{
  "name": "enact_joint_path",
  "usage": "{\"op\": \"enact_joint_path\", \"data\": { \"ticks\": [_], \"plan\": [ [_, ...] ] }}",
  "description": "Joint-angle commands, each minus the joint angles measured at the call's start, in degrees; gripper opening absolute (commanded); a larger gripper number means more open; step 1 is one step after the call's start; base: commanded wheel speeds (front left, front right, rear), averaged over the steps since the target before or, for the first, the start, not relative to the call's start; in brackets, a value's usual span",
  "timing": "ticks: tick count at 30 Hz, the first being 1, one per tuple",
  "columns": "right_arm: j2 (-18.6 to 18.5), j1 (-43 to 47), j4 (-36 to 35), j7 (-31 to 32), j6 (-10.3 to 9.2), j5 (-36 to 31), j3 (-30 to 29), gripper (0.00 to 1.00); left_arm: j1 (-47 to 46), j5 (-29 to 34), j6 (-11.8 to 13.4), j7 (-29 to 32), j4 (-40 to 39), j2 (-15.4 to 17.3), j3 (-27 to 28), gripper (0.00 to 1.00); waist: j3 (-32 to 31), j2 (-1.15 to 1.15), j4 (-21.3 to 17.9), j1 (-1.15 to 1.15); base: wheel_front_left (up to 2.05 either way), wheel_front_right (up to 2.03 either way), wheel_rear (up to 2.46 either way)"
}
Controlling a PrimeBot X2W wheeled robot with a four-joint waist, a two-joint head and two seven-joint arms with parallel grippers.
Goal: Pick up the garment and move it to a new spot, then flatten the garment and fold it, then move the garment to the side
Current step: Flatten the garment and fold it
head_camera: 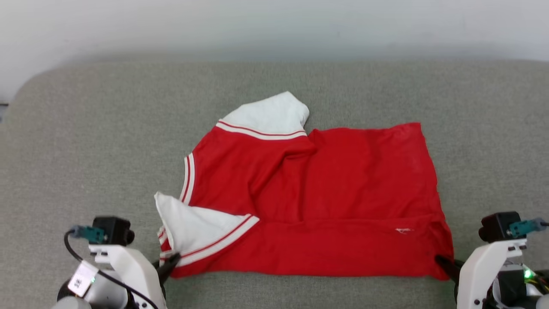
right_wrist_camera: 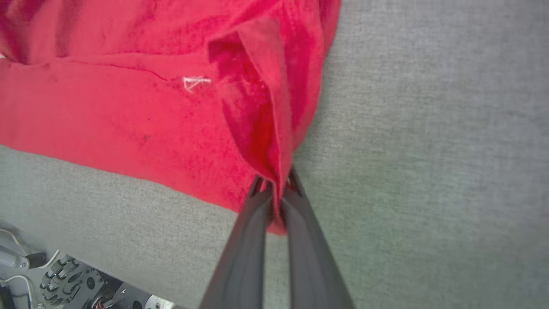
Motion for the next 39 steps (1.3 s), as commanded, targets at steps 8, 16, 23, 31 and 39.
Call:
{"op": "enact_joint_path", "data": {
  "ticks": [8,16,23,31,39],
  "plan": [
    [0.1,7.2,-2.5,1.3,-0.03,0.5,-1.0,0.00,6.8,-1.2,2.2,0.0,-1.1,0.6,0.4,0.00,-7.4,0.00,-0.1,0.00,0.00,0.00,0.00],
    [2.4,13.7,-3.5,2.6,-0.03,0.8,-3.3,0.00,13.9,-3.6,4.8,0.8,-2.2,1.1,1.5,0.00,-9.3,0.00,-0.5,0.00,0.00,0.00,0.00],
    [4.6,14.7,0.2,-0.9,-0.03,1.4,-3.1,1.00,13.6,-5.0,4.0,0.3,1.4,-1.8,0.1,0.46,-8.4,0.00,-0.8,0.00,0.00,0.00,0.00],
    [4.7,12.6,1.4,-12.8,-0.03,0.2,-1.8,1.00,10.5,-2.3,2.1,-3.8,4.4,-2.5,0.0,1.00,-8.9,0.00,-0.9,0.00,0.00,0.00,0.00],
    [5.8,9.0,-0.7,-27.2,-0.03,-4.5,-3.0,1.00,6.2,2.7,1.6,-11.2,3.8,-2.9,0.8,1.00,-9.6,0.00,-1.4,0.00,0.00,0.00,0.00]
  ]
}}
